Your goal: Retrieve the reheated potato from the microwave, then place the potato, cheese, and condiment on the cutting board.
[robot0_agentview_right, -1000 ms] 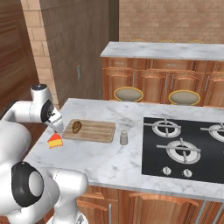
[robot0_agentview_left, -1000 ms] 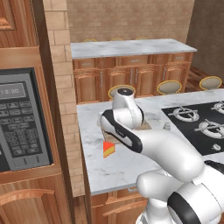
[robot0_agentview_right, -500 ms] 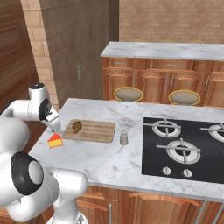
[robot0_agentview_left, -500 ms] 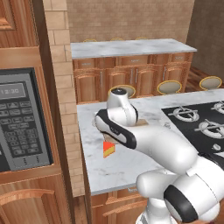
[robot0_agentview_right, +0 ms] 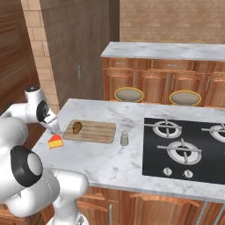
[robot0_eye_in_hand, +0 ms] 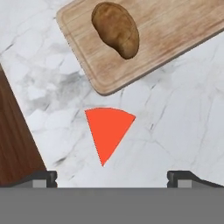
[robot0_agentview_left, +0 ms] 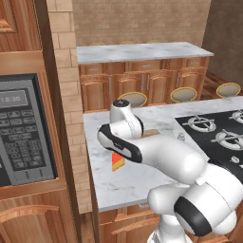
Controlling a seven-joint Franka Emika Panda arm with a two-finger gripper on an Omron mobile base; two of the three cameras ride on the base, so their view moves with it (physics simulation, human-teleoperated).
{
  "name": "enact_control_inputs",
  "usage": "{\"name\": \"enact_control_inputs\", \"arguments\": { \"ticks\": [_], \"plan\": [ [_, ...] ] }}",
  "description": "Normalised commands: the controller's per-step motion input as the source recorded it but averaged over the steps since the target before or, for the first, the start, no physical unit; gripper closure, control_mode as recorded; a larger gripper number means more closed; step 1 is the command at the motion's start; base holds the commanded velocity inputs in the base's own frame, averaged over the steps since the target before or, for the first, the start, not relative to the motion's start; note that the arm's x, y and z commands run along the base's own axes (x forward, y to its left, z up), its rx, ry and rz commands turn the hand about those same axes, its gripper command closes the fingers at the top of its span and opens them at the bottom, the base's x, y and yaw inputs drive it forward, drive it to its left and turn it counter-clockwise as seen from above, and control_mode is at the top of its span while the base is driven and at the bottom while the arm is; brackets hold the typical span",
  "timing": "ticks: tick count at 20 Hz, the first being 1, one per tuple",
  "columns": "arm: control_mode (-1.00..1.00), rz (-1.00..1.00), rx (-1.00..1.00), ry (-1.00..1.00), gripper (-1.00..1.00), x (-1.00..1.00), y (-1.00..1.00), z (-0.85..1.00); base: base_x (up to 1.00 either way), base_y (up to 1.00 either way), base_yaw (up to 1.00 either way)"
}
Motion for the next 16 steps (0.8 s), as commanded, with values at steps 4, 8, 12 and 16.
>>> {"name": "enact_control_inputs", "arguments": {
  "ticks": [4, 8, 12, 16],
  "plan": [
    [-1.0, -0.01, -0.08, 0.0, -1.0, 0.0, -0.02, -0.12, 0.0, 0.0, 0.0],
    [-1.0, -0.03, -0.01, 0.0, -1.0, 0.0, -0.01, -0.13, 0.0, 0.0, 0.0],
    [-1.0, -0.02, 0.0, -0.01, -1.0, 0.01, 0.0, -0.17, 0.0, 0.0, 0.0],
    [-1.0, -0.04, 0.05, -0.01, -1.0, 0.0, 0.0, -0.15, 0.0, 0.0, 0.0]
  ]
}}
